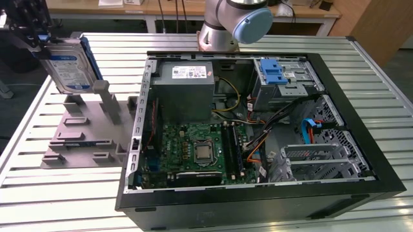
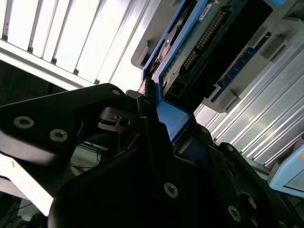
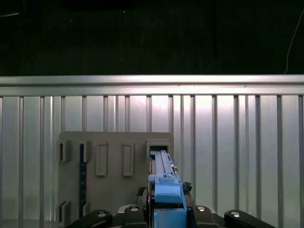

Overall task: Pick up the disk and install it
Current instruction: 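Pick up the disk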

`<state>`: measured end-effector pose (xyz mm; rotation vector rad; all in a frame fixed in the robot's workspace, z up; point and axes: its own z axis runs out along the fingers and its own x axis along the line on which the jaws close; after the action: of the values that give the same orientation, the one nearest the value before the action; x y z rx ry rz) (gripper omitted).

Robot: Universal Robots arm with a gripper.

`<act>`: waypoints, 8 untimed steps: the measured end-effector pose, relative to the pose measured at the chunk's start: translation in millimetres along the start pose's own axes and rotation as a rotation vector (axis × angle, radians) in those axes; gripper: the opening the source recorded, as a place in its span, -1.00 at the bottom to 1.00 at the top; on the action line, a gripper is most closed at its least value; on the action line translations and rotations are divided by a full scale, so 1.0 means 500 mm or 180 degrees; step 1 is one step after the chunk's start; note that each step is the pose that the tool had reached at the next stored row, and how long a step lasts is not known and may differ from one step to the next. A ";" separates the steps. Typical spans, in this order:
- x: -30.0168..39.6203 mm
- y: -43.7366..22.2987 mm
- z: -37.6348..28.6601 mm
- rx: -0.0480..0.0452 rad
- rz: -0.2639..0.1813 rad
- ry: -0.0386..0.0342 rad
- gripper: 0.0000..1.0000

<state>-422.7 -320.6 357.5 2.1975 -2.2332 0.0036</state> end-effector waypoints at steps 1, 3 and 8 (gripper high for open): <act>0.000 0.000 -0.001 0.0000 0.0000 0.0000 -0.27; 0.000 0.000 -0.003 0.0000 0.0000 0.0000 -0.27; 0.000 0.000 -0.010 0.0000 0.0000 0.0000 -0.27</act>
<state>-422.7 -320.6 362.4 2.1975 -2.2332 0.0036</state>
